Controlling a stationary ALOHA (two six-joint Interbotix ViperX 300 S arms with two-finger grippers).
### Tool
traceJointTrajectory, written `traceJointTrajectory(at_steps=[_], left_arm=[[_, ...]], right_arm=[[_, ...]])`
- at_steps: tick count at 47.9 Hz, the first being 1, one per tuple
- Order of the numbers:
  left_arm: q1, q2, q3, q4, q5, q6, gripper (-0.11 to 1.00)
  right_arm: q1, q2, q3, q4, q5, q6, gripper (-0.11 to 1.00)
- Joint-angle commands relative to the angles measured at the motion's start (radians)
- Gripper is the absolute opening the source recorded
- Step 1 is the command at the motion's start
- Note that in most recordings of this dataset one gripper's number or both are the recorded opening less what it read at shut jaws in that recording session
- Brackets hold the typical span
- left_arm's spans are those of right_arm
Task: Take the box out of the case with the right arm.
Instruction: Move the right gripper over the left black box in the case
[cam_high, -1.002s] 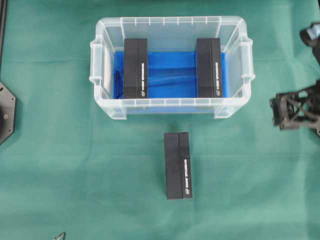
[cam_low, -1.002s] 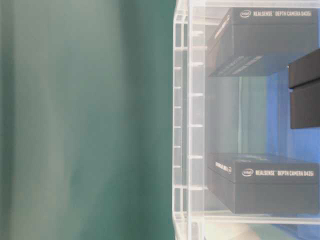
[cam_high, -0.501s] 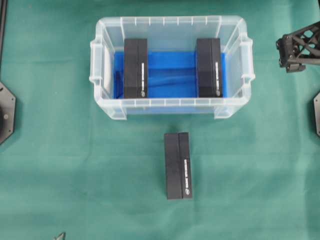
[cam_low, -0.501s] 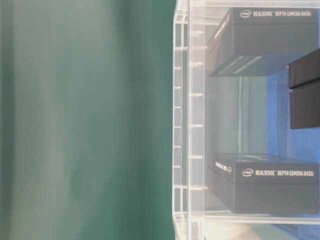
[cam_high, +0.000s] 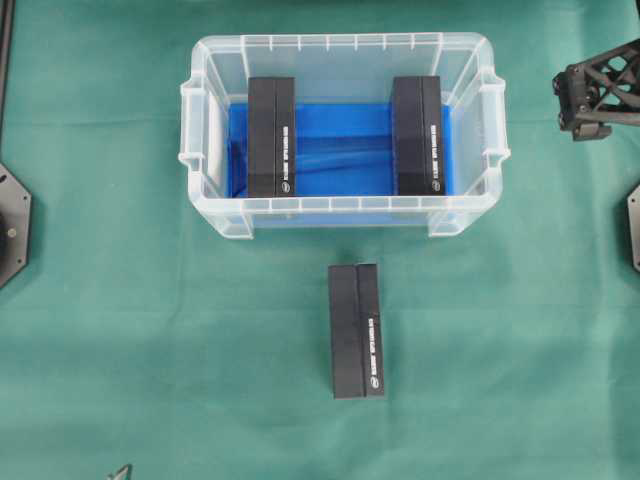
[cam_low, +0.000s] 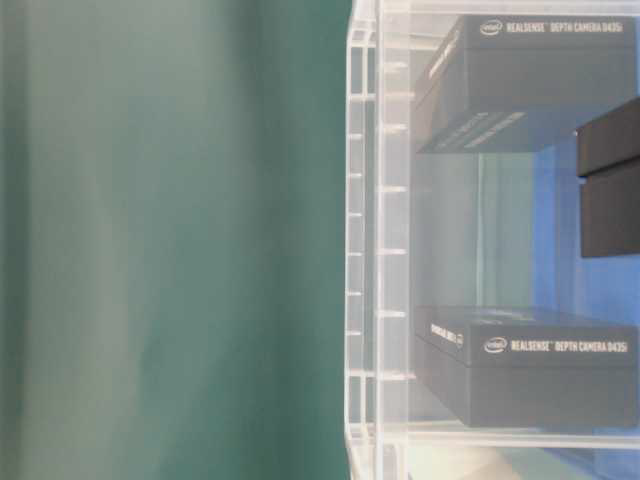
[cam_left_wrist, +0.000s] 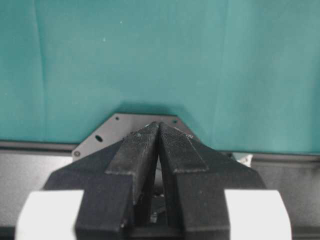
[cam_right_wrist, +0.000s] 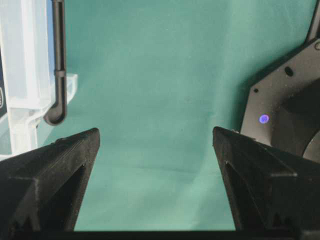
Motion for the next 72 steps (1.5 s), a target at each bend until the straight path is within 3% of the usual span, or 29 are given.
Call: traceJointTrajectory(at_steps=[1,18,30,72], left_arm=[[-0.002,0.005,-0.021,0.003,-0.003,0.002,0.00],[-0.002,0.008,-0.021,0.003,-0.003,0.000,0.00],[-0.002,0.008,-0.021,0.005,-0.005,0.002,0.00],[-0.002,0.005,-0.025,0.005,-0.005,0.002,0.00]], right_arm=[[-0.003,-0.006,-0.012,0.002,-0.003,-0.002,0.89],[0.000,0.020,-0.031,0.023,-0.041,-0.002,0.89],[0.020,0.146,-0.132,0.028,-0.103,-0.002,0.88],[0.091,0.819,-0.917,0.035,-0.117,-0.011,0.88]])
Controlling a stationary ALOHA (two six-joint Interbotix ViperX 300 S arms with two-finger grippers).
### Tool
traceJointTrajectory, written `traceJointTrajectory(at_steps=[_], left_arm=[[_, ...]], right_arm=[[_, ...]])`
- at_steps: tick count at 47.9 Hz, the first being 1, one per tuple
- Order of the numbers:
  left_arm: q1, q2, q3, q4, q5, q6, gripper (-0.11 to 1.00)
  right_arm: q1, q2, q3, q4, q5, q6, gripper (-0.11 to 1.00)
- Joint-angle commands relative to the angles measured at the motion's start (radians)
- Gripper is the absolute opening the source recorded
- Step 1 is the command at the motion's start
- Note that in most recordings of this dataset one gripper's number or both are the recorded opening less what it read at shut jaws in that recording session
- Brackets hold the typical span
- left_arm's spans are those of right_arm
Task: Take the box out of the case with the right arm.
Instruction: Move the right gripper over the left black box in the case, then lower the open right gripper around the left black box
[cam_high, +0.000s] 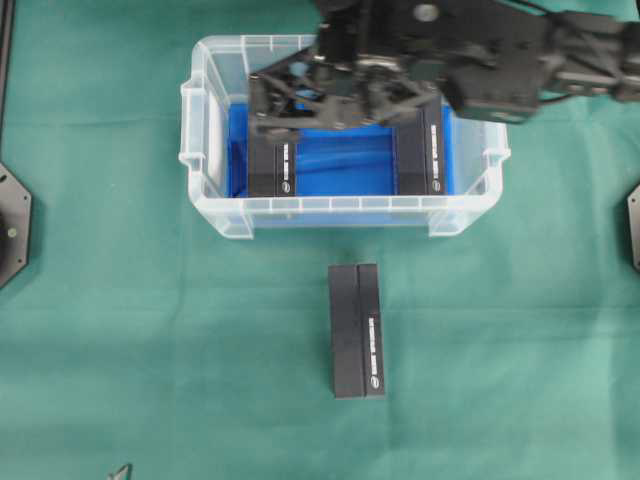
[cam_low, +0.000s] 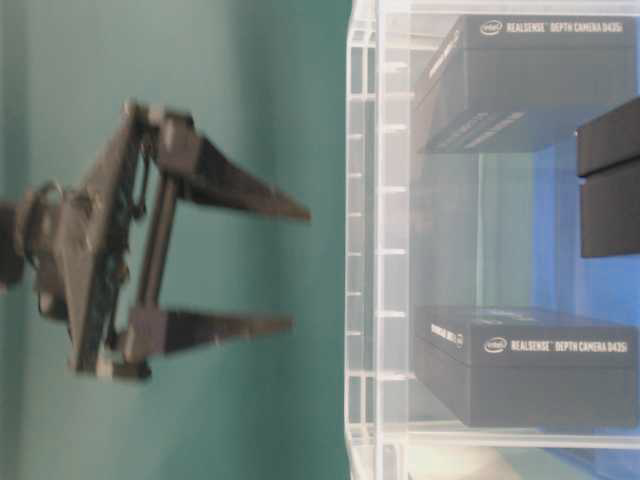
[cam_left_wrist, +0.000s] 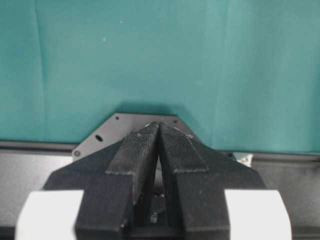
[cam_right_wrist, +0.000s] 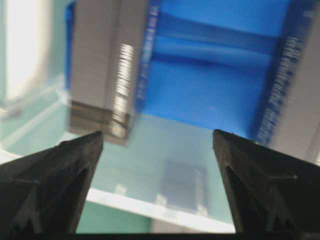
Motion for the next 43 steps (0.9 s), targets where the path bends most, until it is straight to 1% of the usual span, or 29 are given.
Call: traceJointTrajectory(at_steps=[1,8,15,23,43], left_arm=[[-0.002,0.002,-0.025,0.003,-0.006,0.002,0.00],[-0.002,0.003,-0.025,0.003,-0.006,0.002,0.00],[-0.002,0.003,-0.025,0.003,-0.006,0.002,0.00],[-0.002,0.002,-0.025,0.003,-0.006,0.002,0.00],[-0.002,0.003,-0.025,0.003,-0.008,0.002,0.00]], right_arm=[[0.002,0.021,-0.087,0.008,-0.003,-0.008,0.88],[0.002,0.091,-0.167,0.031,-0.003,-0.025,0.88],[0.002,0.126,-0.216,0.038,-0.003,-0.028,0.88],[0.002,0.135,-0.233,0.038,-0.005,-0.040,0.88],[-0.003,0.135,-0.232,0.038,-0.003,-0.048,0.89]])
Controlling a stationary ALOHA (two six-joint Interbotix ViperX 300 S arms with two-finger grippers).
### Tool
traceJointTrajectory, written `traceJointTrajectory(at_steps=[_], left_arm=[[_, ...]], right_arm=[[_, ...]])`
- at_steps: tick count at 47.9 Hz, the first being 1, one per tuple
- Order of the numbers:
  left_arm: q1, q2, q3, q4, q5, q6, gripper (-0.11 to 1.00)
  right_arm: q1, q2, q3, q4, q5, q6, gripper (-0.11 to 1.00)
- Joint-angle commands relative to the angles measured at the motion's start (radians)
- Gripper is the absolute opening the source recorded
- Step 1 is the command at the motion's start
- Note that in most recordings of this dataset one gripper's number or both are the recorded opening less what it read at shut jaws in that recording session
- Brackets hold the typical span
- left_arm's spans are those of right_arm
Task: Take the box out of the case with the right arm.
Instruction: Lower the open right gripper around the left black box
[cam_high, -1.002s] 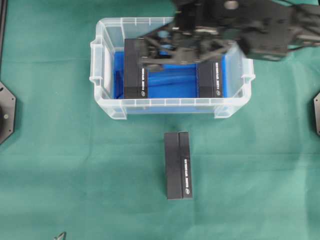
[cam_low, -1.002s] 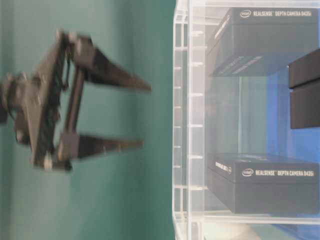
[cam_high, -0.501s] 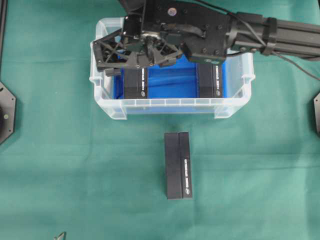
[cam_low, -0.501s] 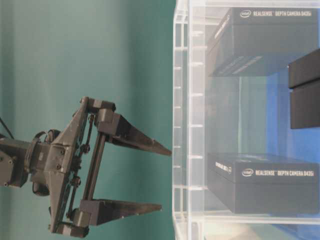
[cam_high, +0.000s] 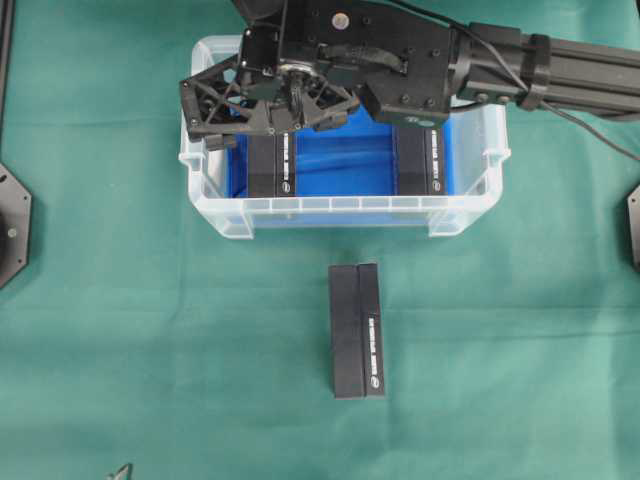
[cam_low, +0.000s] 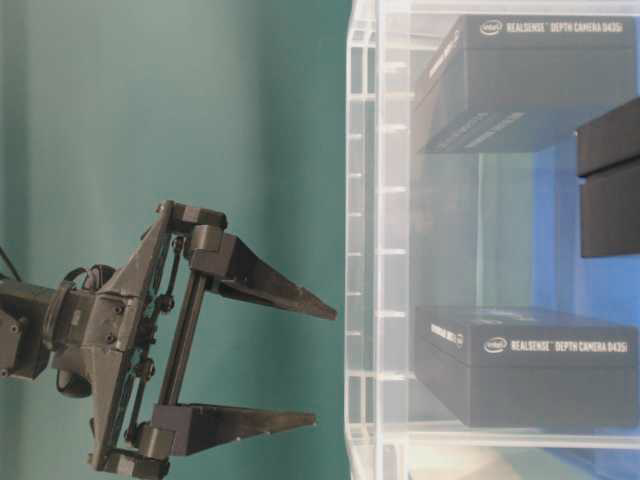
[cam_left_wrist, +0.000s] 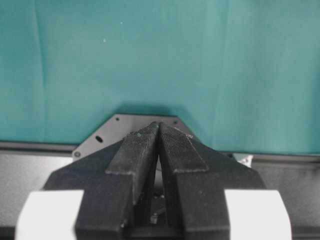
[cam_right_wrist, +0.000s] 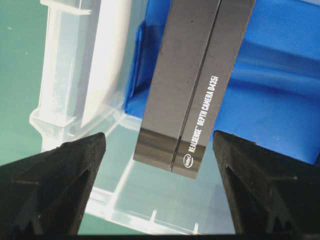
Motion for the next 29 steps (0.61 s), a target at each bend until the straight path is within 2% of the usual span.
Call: traceJointTrajectory(at_steps=[1,29], left_arm=[[-0.002,0.005,-0.025,0.003,-0.003,0.002,0.00],[-0.002,0.000,-0.025,0.005,-0.002,0.002,0.00]], right_arm=[[-0.002,-0.025,-0.023,0.002,-0.005,-0.008,0.89],[-0.002,-0.023,-0.023,-0.005,0.000,-0.003,0.94]])
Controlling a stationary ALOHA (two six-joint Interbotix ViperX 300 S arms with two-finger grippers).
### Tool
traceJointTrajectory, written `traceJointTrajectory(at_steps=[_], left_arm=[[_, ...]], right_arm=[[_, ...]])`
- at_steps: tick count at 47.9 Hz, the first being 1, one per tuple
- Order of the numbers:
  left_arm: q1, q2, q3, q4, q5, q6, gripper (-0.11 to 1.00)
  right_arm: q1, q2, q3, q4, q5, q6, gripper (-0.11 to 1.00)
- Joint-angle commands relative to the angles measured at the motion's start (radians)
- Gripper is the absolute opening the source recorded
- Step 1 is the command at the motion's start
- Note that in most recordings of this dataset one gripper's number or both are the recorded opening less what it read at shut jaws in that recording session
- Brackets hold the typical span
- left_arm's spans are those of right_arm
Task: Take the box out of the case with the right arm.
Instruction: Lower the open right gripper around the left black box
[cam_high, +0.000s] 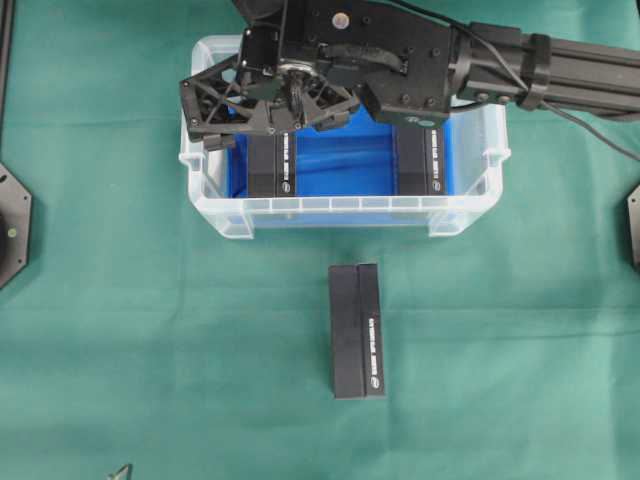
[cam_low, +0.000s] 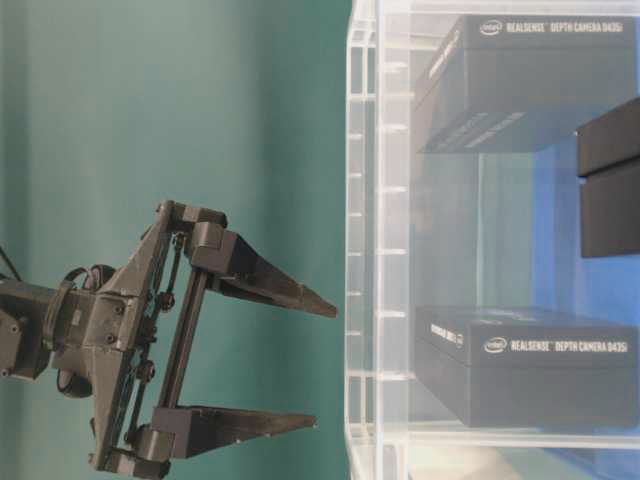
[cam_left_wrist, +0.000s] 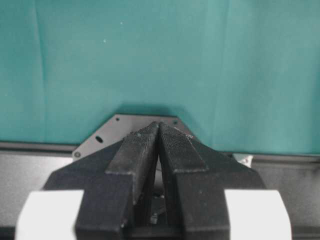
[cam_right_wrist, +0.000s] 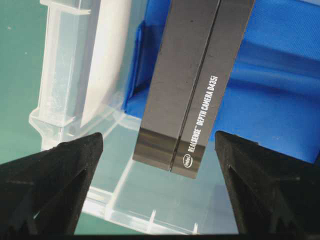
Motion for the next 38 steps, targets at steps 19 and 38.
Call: traceJointTrajectory(at_steps=[19,38], left_arm=[[-0.002,0.002,-0.023,0.003,-0.002,0.002,0.00],[-0.002,0.000,-0.023,0.003,0.000,0.002,0.00]], right_arm=[[-0.002,-0.020,-0.023,-0.006,-0.005,0.009,0.94],[-0.002,-0.018,-0.023,-0.014,-0.005,0.009,0.94]])
